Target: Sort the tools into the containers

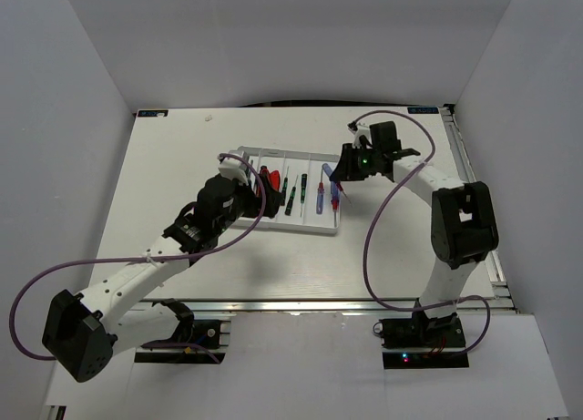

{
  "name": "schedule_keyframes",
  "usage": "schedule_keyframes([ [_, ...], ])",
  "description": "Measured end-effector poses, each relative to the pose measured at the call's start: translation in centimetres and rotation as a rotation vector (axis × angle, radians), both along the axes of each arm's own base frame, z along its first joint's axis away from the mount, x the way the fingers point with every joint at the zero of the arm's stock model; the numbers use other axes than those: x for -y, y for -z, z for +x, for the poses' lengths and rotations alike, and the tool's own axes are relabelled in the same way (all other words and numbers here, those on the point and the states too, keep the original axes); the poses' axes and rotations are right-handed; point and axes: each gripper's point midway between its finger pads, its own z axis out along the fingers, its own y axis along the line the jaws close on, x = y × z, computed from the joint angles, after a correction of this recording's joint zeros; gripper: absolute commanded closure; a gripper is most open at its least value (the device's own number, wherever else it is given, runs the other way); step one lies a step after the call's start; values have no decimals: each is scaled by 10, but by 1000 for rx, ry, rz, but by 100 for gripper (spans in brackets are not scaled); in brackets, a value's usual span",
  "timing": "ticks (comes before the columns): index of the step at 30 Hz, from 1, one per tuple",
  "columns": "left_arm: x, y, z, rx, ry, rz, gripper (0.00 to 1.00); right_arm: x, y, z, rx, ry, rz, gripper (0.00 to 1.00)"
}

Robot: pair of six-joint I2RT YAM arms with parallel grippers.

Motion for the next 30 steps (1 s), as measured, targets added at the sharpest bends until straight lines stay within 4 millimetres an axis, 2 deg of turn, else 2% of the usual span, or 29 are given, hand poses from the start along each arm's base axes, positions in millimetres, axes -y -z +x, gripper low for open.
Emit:
schedule_keyframes([
  [5,-2,-4,-3,11,-2,-9,2,-14,30,-7,-95,-6,4,100],
  [6,-4,-6,-4,16,-3,-13,2,-16,36,-7,-109,-8,0,91],
  [10,-8,-15,-9,36,-11,-39,2,-23,47,-5,-126,-16,-14,78],
  [18,-9,-15,-10,33,-13,-42,2,-41,44,-9,-108,-58,-16,61],
  [23,-9,-15,-10,33,-13,-41,2,-41,44,-9,-100,-68,-19,51],
  [25,-9,-14,-10,30,-13,-39,2,-41,44,-9,-98,-71,-20,50],
  [28,-8,-13,-10,28,-13,-37,2,-40,43,-8,-90,-77,-23,43],
  [29,-8,-13,-9,28,-13,-36,2,-40,42,-8,-84,-83,-24,11],
  [30,-8,-13,-9,28,-13,-36,2,-40,41,-8,-83,-87,-25,11],
])
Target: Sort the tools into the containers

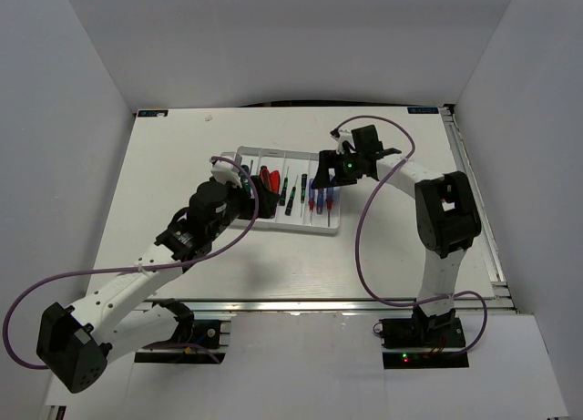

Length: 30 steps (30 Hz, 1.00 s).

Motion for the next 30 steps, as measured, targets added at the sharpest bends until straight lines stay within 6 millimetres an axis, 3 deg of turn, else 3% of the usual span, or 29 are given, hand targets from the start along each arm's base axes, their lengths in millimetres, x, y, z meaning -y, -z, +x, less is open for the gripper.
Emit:
schedule_keyframes([
  [8,0,-3,1,9,3,5,2,6,-28,2,129,-89,-35,11],
  [15,3,-13,5,33,10,13,2,27,-101,6,430,-171,-106,11],
  [20,6,-28,9,61,19,6,2,54,-157,10,643,-182,-201,11],
  [30,14,-54,14,109,49,-1,2,114,-218,3,765,-48,-248,11],
])
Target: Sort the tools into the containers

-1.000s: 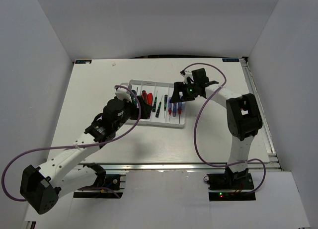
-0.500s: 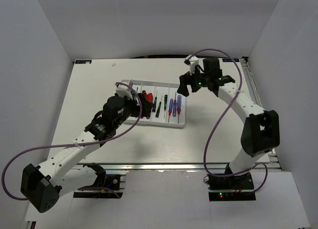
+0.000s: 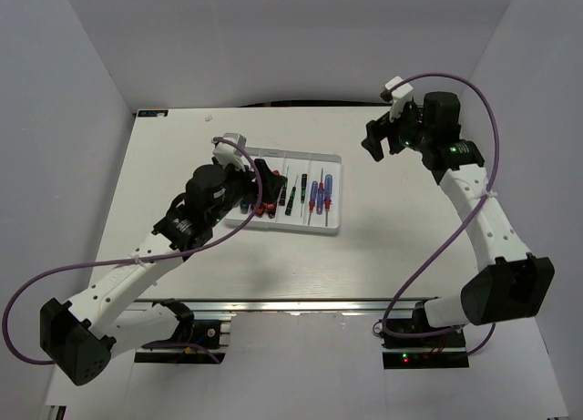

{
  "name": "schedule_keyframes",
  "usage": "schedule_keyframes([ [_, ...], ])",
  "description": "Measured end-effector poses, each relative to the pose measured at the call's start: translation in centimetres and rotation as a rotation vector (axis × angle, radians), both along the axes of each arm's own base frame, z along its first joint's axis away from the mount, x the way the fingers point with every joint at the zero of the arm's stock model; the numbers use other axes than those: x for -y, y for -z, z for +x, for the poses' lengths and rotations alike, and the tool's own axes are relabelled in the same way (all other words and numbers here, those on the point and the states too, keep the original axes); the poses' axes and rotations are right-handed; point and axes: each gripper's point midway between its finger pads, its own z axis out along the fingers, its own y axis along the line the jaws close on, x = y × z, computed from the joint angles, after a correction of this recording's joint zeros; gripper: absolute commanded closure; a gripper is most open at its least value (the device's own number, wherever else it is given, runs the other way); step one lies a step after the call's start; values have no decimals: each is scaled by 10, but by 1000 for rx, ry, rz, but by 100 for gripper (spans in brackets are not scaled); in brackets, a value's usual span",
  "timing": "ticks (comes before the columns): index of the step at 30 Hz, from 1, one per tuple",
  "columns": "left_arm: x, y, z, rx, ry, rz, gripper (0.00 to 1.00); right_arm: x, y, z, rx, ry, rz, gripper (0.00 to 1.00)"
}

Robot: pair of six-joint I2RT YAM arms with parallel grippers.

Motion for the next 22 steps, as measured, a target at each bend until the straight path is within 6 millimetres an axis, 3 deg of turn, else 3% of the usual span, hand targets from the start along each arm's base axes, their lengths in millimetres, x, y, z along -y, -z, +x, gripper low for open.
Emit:
schedule_keyframes([
  [7,4,-28,-1,35,25,-18,2,14,-30,-18,66,99,38,11],
  [13,4,-48,-3,68,34,-41,2,30,-13,-28,41,191,23,11],
  [22,6,-43,-8,44,58,-39,2,42,-1,-38,35,245,3,11],
])
